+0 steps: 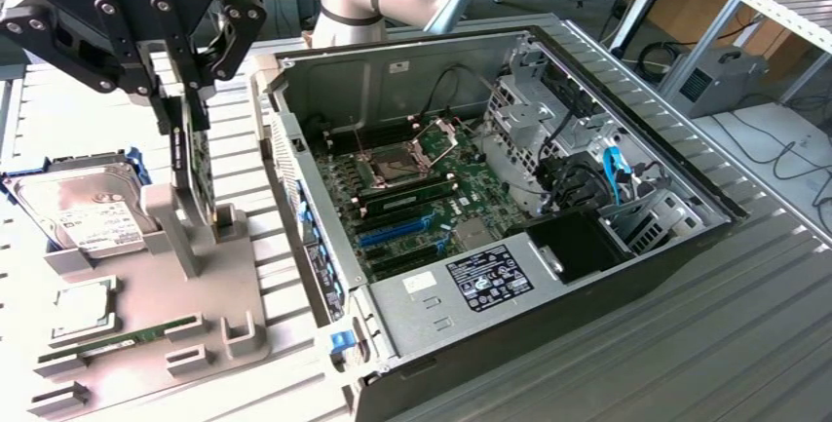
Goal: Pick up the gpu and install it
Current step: 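Pick up the gpu and move the gpu toward the slot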
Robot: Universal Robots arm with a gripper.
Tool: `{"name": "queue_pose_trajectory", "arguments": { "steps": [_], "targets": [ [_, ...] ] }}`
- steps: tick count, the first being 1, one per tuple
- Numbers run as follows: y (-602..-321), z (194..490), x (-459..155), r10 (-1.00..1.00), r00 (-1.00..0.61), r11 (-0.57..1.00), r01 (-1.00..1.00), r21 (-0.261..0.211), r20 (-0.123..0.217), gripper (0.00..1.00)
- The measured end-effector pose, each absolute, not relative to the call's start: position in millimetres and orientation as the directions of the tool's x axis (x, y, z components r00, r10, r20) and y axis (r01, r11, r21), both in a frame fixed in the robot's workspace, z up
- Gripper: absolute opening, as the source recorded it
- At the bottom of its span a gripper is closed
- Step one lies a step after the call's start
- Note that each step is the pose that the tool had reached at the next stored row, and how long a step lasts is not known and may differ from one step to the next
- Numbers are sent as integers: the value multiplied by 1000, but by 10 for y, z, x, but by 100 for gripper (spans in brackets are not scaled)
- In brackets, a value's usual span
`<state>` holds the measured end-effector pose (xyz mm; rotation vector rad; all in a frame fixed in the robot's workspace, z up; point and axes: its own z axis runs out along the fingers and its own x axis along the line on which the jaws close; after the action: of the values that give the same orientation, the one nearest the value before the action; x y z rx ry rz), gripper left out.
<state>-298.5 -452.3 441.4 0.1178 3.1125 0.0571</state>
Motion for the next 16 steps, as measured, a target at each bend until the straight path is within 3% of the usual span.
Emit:
{"name": "queue_pose_trajectory", "arguments": {
  "steps": [16],
  "targets": [
    [-4523,4414,-2884,76,-997,996,75,38,-25,26]
  ]
}}
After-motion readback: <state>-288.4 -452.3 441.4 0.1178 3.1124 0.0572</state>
